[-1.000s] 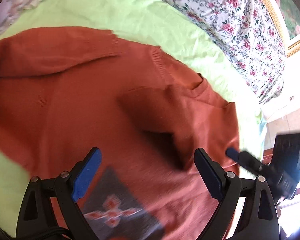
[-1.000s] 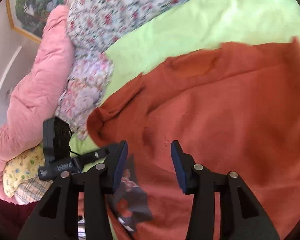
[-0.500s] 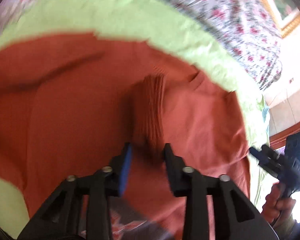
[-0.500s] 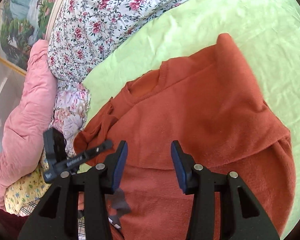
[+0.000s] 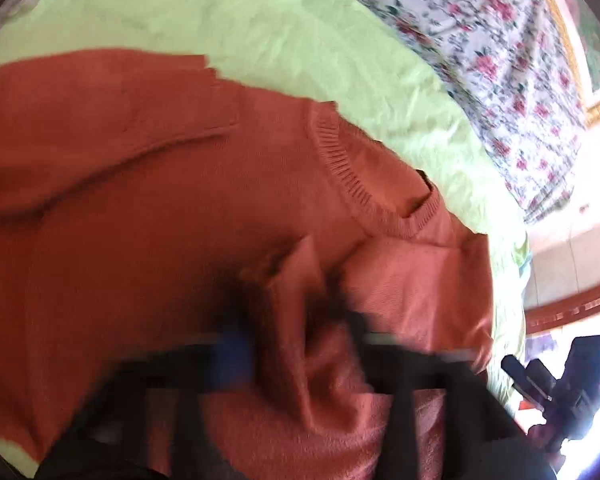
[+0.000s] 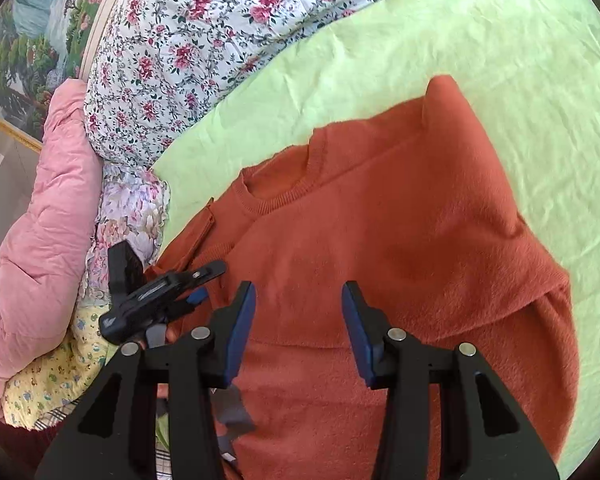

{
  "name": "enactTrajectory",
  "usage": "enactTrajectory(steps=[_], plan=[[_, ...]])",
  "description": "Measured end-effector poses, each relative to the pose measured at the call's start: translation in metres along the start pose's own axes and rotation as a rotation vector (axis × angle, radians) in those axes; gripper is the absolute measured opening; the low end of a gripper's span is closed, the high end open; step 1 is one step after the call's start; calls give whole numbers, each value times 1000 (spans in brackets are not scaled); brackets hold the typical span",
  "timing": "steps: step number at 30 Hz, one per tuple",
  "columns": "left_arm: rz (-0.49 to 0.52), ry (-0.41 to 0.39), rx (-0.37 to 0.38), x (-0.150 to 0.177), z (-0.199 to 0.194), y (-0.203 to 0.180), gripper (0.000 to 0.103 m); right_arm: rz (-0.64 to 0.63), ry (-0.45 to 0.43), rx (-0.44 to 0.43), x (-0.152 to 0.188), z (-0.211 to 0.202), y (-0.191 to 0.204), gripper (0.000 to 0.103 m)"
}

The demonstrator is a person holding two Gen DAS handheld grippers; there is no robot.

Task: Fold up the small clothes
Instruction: 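Close the left gripper on the sleeve cuff while the right gripper opens and releases it, then lay the cuff across the sweater body with the left gripper and open it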

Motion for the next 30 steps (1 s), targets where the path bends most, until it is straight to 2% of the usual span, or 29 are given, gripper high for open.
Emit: enactTrajectory(steps=[5, 7, 10, 12, 14, 15, 16, 17, 18, 20, 23, 25, 26, 28, 30], plan=[[16, -176, 26, 7, -61, 17, 4, -16, -45, 49, -11, -16, -10, 46], [-18, -169, 35, 22, -64, 33, 5, -9, -82, 82, -18, -26, -21, 46], [-53, -82, -2, 39, -39, 54, 6, 19, -105, 146, -27, -32, -45, 46], [-88, -49, 10, 41, -30, 58, 19, 28, -114, 184, -33, -34, -58, 46], [-96, -40, 53, 36, -26, 52, 42, 29, -124, 227, -41, -38, -69, 46], [-87, -40, 53, 34, -25, 49, 42, 28, -124, 242, -45, -38, -73, 51], [-58, -48, 32, 32, -24, 45, 36, 24, -117, 262, -50, -37, -79, 56], [-28, -58, 9, 30, -24, 43, 13, 15, -108, 293, -54, -36, -85, 65], [1, -65, -11, 31, -25, 41, 2, 2, -106, 324, -59, -35, -90, 66], [20, -77, -34, 36, -30, 46, 5, -12, -82, 354, -65, -27, -99, 66], [19, -72, -42, 45, -31, 55, 4, -13, 24, 399, -63, -4, -120, 66], [20, -75, -45, 47, -33, 55, 4, -17, 80, 410, -57, 7, -128, 34], [21, -88, -44, 46, -39, 54, 4, -17, 86, 411, -57, 7, -129, 15], [31, -135, -31, 42, -54, 50, 4, -26, 41, 379, -65, -2, -120, 15], [42, -145, -41, 42, -56, 53, 4, -56, 12, 377, -70, -10, -112, 15]])
Point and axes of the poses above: each gripper's, at about its wrist camera, not at the fingertips, and z roughly the way its jaws point, y to its left, x to its underside, the point moved 9 cm from there along z, roughly the way its jaws point, and after that the axes turned 13 degrees about -x, right-handed, at the moved point
